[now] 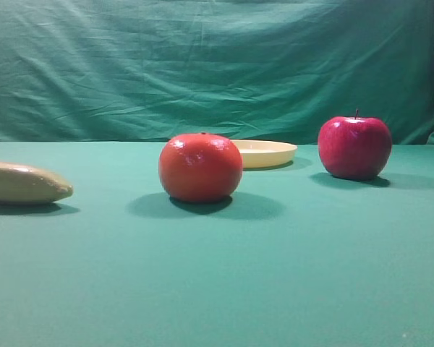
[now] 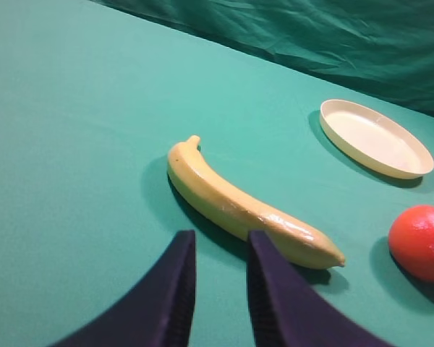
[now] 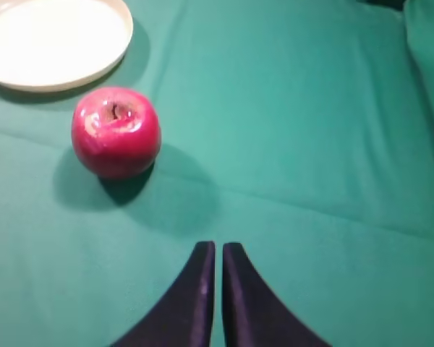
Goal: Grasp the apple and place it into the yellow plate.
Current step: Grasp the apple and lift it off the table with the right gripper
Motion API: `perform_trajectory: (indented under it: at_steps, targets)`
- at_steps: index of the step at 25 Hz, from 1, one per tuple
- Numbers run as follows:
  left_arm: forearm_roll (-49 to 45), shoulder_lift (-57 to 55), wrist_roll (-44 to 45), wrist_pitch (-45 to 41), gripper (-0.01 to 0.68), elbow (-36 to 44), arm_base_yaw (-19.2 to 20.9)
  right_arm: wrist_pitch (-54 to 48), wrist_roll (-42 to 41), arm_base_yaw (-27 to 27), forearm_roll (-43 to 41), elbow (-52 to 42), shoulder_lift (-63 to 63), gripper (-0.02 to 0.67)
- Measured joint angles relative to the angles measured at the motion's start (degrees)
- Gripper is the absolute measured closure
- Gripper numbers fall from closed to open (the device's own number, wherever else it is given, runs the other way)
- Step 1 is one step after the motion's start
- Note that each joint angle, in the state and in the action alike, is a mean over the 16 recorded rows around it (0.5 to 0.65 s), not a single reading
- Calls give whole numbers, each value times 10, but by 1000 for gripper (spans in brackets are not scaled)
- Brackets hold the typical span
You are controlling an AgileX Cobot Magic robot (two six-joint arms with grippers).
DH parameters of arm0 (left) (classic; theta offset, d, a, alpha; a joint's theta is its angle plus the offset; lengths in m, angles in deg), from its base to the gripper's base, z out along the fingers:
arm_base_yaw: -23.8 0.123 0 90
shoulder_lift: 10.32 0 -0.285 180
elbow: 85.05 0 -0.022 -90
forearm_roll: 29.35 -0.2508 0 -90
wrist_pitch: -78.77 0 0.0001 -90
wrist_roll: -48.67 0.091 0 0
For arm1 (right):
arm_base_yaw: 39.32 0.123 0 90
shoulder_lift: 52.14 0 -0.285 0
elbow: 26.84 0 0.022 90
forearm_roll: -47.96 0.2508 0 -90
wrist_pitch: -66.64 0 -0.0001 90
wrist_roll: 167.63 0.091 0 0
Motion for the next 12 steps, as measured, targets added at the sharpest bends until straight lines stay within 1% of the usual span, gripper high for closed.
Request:
perform_trajectory:
  at_steps: [6,12]
  targets:
    - [0,0,0,0,516,0,0,-54,-20,10,0,70,-111,649]
    - [0,0,0,0,516,0,0,-82,-22,46,-4,135,-197,649]
